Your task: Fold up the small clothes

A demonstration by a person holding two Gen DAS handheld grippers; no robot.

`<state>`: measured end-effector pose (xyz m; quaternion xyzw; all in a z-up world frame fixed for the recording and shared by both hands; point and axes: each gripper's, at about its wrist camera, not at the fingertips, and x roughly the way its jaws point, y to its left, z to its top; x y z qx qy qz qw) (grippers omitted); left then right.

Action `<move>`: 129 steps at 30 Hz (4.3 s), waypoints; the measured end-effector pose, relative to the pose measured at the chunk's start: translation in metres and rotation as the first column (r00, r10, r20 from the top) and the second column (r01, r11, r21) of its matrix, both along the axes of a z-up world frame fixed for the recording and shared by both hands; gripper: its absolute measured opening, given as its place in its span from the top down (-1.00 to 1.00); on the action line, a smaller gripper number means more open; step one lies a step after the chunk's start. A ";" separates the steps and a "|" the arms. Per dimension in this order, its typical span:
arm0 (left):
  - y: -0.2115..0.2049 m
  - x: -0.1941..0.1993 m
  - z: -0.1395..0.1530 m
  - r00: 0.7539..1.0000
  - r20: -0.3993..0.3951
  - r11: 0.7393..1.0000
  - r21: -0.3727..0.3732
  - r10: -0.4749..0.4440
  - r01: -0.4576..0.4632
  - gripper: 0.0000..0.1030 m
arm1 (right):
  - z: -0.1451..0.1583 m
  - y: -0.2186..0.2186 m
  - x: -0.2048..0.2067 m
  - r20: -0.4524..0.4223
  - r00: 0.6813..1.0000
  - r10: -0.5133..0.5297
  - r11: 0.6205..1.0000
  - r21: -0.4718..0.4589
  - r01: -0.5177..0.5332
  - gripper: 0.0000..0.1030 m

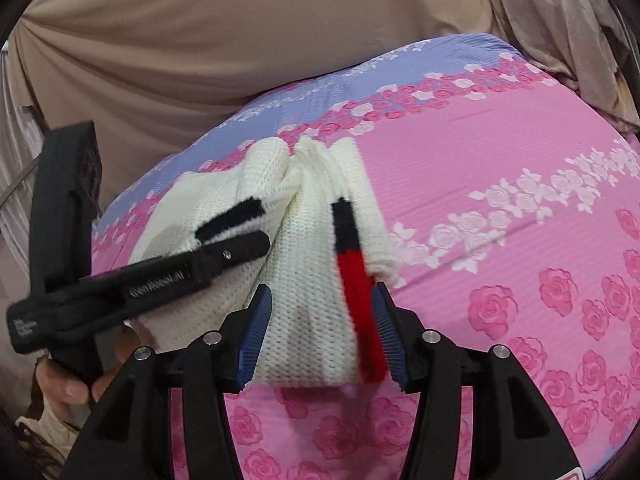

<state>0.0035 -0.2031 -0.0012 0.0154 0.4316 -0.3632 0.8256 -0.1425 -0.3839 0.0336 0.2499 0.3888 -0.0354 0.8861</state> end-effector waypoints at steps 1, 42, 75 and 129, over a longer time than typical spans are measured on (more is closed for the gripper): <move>0.004 -0.003 0.004 1.000 0.006 1.000 -0.012 -0.005 0.005 0.39 | 0.000 -0.005 -0.002 -0.001 1.000 -0.007 1.000 0.006 0.007 0.00; 0.130 -0.025 -0.017 0.980 -0.075 0.983 0.039 0.182 -0.180 -0.25 | 0.022 0.026 0.029 0.062 0.957 0.283 0.956 0.059 -0.287 -0.23; 0.105 0.010 0.022 0.977 0.043 0.978 0.017 0.207 -0.208 -0.10 | -0.010 0.003 0.098 -0.051 0.979 0.195 0.981 0.005 -0.195 0.55; 0.113 -0.040 -0.021 0.981 -0.003 0.968 0.159 0.195 -0.192 -0.37 | 0.050 0.009 0.078 0.100 0.972 0.213 0.975 -0.077 -0.206 0.66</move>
